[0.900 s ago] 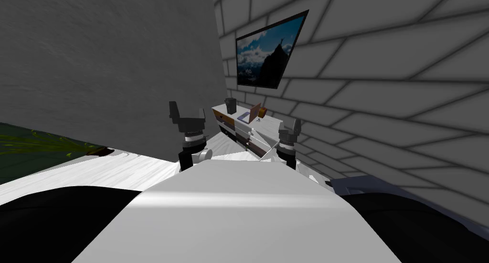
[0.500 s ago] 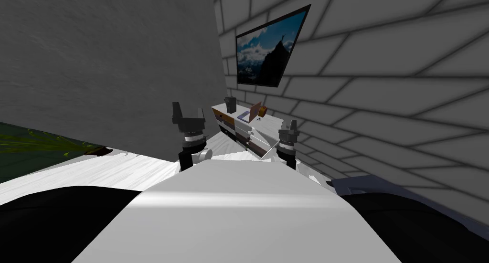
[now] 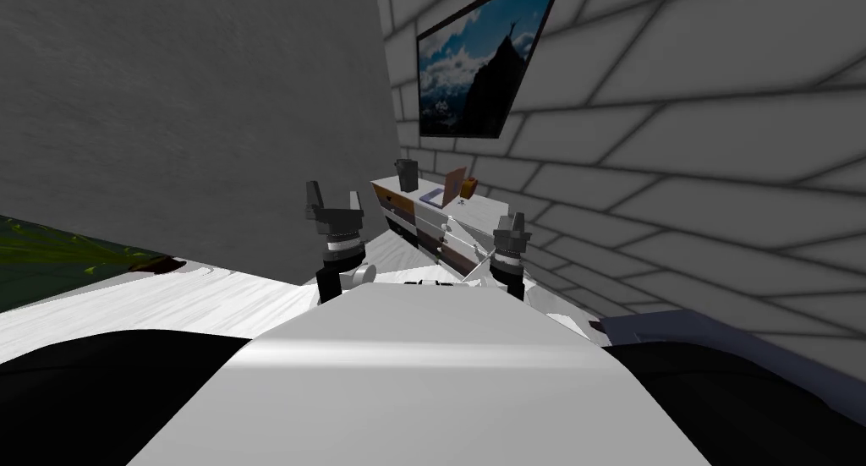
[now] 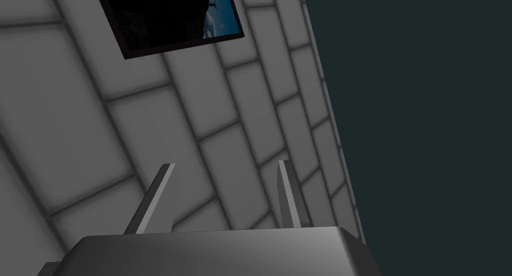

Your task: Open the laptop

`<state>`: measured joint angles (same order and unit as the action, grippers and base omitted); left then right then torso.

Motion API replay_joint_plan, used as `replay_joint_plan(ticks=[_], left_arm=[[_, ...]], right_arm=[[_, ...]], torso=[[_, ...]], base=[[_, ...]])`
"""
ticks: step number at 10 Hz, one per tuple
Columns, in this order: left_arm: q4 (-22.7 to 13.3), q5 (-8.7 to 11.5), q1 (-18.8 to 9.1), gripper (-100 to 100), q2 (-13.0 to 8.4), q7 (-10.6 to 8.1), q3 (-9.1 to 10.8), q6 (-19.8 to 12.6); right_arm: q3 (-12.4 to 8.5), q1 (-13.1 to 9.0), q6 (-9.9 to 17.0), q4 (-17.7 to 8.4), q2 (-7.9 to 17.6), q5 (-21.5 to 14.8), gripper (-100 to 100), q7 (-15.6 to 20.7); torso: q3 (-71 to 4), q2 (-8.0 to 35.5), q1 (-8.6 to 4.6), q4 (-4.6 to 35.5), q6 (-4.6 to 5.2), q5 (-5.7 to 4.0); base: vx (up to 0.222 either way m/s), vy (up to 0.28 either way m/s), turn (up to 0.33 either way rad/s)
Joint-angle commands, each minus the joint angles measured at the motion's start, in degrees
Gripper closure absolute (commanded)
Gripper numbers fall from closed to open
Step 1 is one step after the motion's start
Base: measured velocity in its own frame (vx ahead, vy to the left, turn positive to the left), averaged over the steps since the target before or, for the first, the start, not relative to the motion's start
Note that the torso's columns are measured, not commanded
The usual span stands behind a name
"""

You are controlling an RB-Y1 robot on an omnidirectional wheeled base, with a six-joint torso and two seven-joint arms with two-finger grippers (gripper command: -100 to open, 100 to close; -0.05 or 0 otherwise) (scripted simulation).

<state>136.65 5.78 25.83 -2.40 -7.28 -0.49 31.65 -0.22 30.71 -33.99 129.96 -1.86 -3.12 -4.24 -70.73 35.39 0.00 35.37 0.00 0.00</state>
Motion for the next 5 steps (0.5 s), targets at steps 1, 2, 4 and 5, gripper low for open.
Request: replay_joint_plan(ticks=[1, 2, 4, 5], left_arm=[[0.00, 0.00, 0.00, 0, 0.00, 0.00, 0.00, 0.00], [-0.02, 0.00, 0.00, 0, 0.01, 0.00, -0.01, 0.00], [-0.02, 0.00, 0.01, 0, 0.01, 0.00, -0.01, -0.01], [-0.03, 0.00, 0.01, 0, 0.01, 0.00, -0.01, -0.01]], right_arm=[[-0.42, -0.17, 0.21, -1.08, 2.86, -0.11, -100, 0.48], [-0.85, -0.34, 0.42, -2.17, 4.40, -0.21, -100, 0.97], [-1.42, -0.55, 0.70, -3.59, 7.45, -0.34, -100, 1.61], [-2.12, -0.81, 1.05, -5.31, 9.10, -0.50, -100, 2.42]], torso=[[-8.46, 4.23, 0.00, 4.23, 0.00, 0.00], [-12.41, 6.15, 0.12, 6.12, -0.01, 0.03], [-13.79, 6.83, 0.10, 6.84, 0.01, 0.04], [-13.85, 6.85, 0.03, 6.89, 0.00, 0.01]], base=[[0.007, 0.043, 0.042], [0.004, 0.088, 0.071], [0.009, 0.080, 0.031], [0.001, 0.153, 0.100]])
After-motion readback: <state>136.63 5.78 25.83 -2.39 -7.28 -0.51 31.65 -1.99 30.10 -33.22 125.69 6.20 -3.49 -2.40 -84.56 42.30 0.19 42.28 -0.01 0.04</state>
